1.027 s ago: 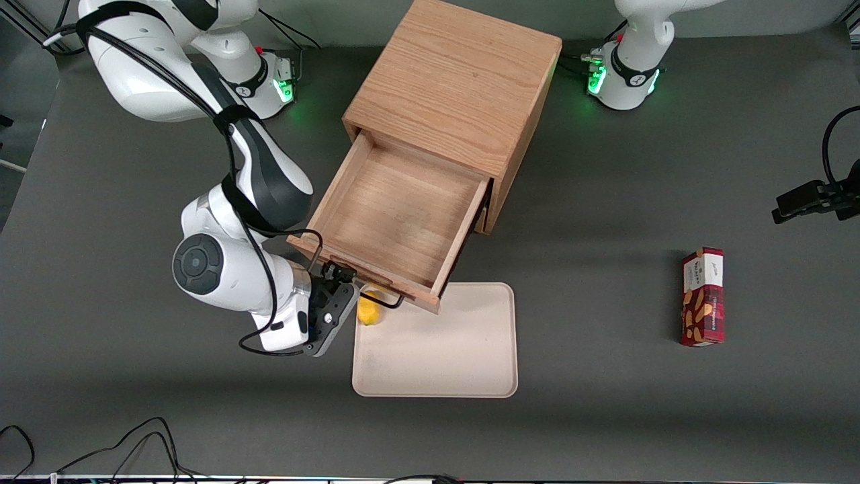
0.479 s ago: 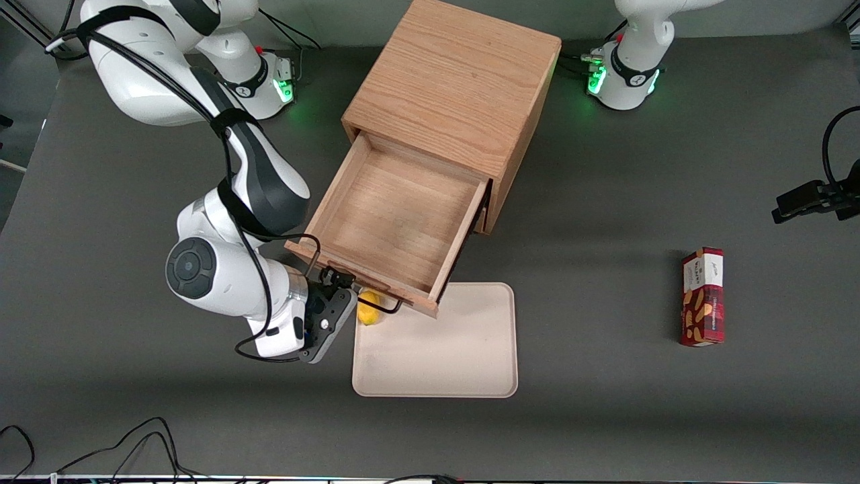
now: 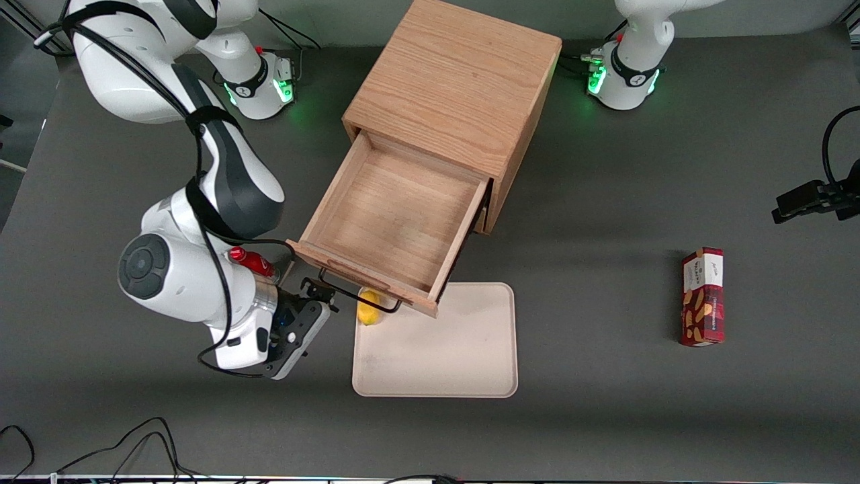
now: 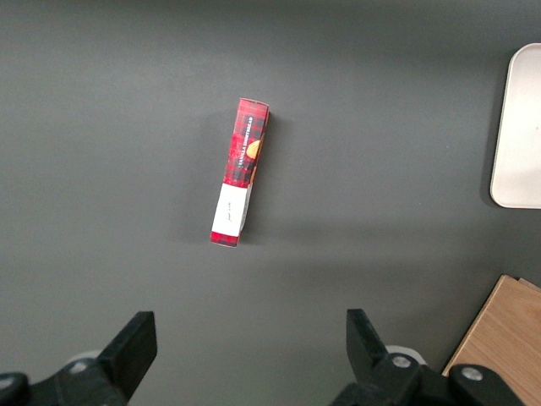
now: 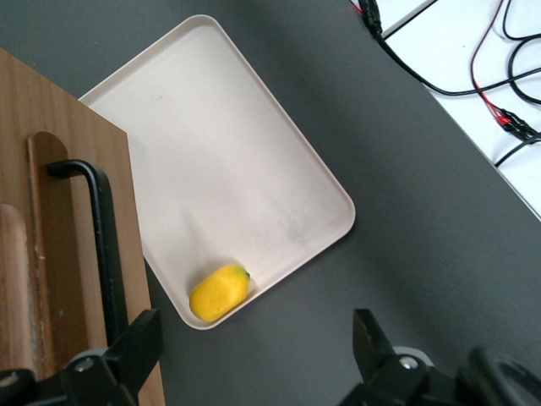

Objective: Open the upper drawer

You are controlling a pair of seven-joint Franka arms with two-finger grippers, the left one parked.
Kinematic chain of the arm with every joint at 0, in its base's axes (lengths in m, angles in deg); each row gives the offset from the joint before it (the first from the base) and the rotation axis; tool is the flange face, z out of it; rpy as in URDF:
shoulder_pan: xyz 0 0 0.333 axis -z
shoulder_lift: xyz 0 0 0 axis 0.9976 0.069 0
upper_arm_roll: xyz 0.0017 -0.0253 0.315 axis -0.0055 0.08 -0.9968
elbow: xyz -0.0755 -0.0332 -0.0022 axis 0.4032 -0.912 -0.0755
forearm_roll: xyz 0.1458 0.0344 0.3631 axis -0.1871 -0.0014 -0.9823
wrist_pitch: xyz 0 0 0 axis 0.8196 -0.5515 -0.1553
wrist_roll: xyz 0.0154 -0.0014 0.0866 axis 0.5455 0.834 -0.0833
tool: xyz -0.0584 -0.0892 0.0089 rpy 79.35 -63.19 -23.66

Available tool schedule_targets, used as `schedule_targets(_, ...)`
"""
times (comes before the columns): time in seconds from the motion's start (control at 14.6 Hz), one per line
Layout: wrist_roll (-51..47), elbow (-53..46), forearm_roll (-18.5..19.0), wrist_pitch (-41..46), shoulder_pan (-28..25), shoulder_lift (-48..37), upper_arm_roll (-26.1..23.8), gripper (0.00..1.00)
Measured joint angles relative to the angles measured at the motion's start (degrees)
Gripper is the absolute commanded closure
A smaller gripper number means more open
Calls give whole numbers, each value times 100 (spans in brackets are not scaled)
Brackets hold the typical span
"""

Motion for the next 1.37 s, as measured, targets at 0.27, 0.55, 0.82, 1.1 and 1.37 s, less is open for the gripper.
schedule_targets(0.27, -2, -133, 5, 386, -2, -327, 49, 0)
schedule_targets(0.55, -49, -34, 12, 1005, 67, -970, 130, 0)
schedule_targets(0.82, -393, 753, 16, 1414, 390, -1819, 142, 0)
schedule_targets(1.1, -1544, 1240, 25, 2324, 843, -2386, 166, 0)
schedule_targets(1.37, -3358, 1339, 128, 2933, 1226, -2569, 171, 0)
